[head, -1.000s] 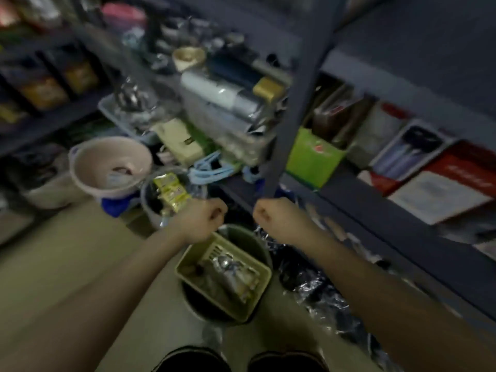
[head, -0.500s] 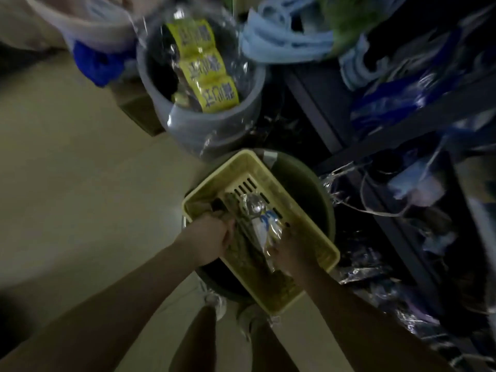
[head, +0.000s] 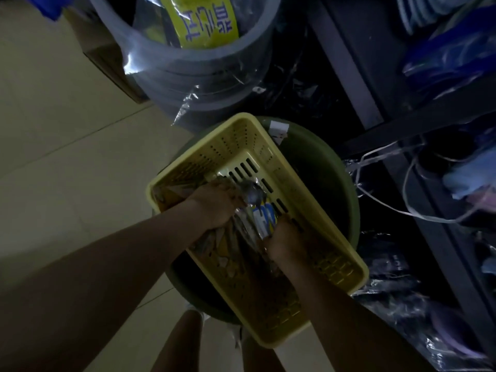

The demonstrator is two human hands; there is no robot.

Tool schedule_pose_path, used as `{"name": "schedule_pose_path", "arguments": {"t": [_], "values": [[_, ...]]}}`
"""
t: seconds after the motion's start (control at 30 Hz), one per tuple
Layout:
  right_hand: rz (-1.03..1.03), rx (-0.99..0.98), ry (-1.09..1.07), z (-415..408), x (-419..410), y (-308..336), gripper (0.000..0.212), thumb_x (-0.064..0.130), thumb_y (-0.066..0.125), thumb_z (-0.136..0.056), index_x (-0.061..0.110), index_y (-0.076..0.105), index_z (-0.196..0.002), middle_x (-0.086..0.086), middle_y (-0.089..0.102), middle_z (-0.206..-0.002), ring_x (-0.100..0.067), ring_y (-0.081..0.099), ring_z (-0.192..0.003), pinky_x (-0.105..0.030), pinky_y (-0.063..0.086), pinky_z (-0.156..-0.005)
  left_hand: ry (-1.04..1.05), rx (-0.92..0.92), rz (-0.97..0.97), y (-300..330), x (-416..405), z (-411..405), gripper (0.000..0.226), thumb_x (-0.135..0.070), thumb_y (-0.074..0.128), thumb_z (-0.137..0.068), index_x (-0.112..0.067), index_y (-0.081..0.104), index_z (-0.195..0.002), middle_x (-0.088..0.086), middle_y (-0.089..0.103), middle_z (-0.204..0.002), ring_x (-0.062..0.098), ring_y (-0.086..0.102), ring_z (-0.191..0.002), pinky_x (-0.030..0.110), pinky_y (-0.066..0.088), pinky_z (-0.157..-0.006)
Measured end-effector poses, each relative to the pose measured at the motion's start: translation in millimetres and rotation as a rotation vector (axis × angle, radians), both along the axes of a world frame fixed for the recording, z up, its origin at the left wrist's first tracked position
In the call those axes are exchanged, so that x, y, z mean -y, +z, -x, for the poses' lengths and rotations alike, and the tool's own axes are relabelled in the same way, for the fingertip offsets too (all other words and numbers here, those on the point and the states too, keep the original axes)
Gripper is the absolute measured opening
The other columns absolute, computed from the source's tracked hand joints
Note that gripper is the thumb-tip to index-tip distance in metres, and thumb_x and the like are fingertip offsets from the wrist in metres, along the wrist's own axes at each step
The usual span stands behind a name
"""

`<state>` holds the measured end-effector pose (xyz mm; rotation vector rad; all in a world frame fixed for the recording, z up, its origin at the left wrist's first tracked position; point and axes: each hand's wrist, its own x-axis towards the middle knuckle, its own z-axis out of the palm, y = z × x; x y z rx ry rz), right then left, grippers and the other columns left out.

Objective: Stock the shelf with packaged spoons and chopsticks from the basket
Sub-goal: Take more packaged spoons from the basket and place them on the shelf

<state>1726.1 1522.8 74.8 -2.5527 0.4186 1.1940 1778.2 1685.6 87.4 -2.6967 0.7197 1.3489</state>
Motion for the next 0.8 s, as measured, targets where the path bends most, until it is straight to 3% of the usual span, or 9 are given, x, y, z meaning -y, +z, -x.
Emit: {"name": "schedule_pose_path", "arguments": {"t": [0.07,0.13,0.23,0.3,0.4,0.53,0.6,0.67,0.8], "values": [[-0.015,-0.003,0.017,-3.5,2.7,4.0,0.045,0.02,0.057,-0.088,0.006,0.042,-0.128,-0.014,0.06,-0.118,-0.03,0.062,-0.106,-0.032,0.051,-0.077,-0.16,0.018,-0.087,-1.3,1.1,-4.4,0.06,-0.043,0.037,-0.093,-0.017,0.02,-0.145,0.006,0.015,-0.157,0.025,0.008,-0.145,0.038,0.003,-0.117],[-0.043,0.001,-0.011,-6.4,7.6,8.2,0.041,0.018,0.057,-0.087,0.011,0.044,-0.126,-0.01,0.061,-0.117,-0.027,0.062,-0.103,-0.037,0.053,-0.08,-0.256,0.03,-0.129,-3.6,3.7,-6.7,0.064,-0.05,0.039,-0.09,-0.017,0.025,-0.143,0.006,0.021,-0.155,0.026,0.011,-0.144,0.039,0.003,-0.117],[-0.111,-0.046,-0.109,-10.9,14.8,16.8,0.039,0.023,0.057,-0.087,0.017,0.044,-0.124,-0.006,0.061,-0.115,-0.023,0.061,-0.098,-0.036,0.053,-0.079,-0.37,0.109,-0.177,-14.9,12.3,-8.3,0.053,-0.043,0.037,-0.093,-0.017,0.033,-0.139,0.009,0.036,-0.146,0.033,0.029,-0.136,0.047,0.024,-0.111],[-0.16,-0.098,-0.158,-13.3,17.8,23.4,0.046,0.024,0.057,-0.087,0.019,0.041,-0.13,-0.006,0.059,-0.119,-0.027,0.06,-0.105,-0.04,0.051,-0.088,-0.281,0.095,-0.154,-24.6,20.5,-5.4,0.044,-0.031,0.039,-0.095,-0.015,0.042,-0.135,0.012,0.044,-0.139,0.035,0.04,-0.128,0.048,0.036,-0.1],[-0.208,-0.11,-0.164,-15.5,17.3,36.2,0.033,0.021,0.055,-0.089,0.017,0.046,-0.12,-0.006,0.061,-0.107,-0.024,0.062,-0.097,-0.035,0.052,-0.083,0.222,-0.023,0.045,-30.3,26.7,-4.4,0.036,-0.021,0.043,-0.091,-0.007,0.054,-0.122,0.015,0.054,-0.13,0.031,0.05,-0.119,0.038,0.039,-0.096],[-0.238,-0.024,-0.08,-15.0,17.8,60.0,0.024,0.016,0.055,-0.09,0.013,0.047,-0.112,-0.008,0.059,-0.094,-0.021,0.061,-0.079,-0.029,0.048,-0.068,0.098,-0.025,-0.019,-21.5,25.3,-9.7,0.036,-0.018,0.041,-0.092,-0.007,0.054,-0.124,0.015,0.049,-0.136,0.032,0.043,-0.126,0.038,0.035,-0.103],[-0.285,-0.003,-0.043,-16.8,21.2,72.3,0.035,0.014,0.055,-0.09,0.013,0.044,-0.124,-0.011,0.059,-0.107,-0.022,0.059,-0.087,-0.026,0.043,-0.068,-0.004,0.006,-0.08,-8.9,22.4,-14.2,0.034,-0.016,0.04,-0.092,-0.006,0.056,-0.121,0.015,0.052,-0.134,0.032,0.045,-0.125,0.039,0.037,-0.103],[-0.348,-0.034,-0.05,-17.5,24.8,82.9,0.045,0.016,0.055,-0.091,0.013,0.039,-0.132,-0.013,0.056,-0.123,-0.028,0.058,-0.105,-0.03,0.046,-0.079,-0.096,0.058,-0.129,4.7,20.9,-16.5,0.03,-0.013,0.041,-0.092,-0.006,0.06,-0.114,0.012,0.058,-0.127,0.03,0.053,-0.118,0.038,0.043,-0.095],[-0.435,-0.05,-0.026,-13.9,32.0,115.8,0.042,0.014,0.052,-0.091,0.007,0.041,-0.13,-0.017,0.049,-0.132,-0.033,0.05,-0.117,-0.04,0.043,-0.099,-0.191,0.116,-0.102,47.5,18.5,-14.2,0.021,-0.01,0.045,-0.09,-0.009,0.062,-0.103,0.007,0.063,-0.113,0.027,0.061,-0.103,0.033,0.05,-0.08]]}}
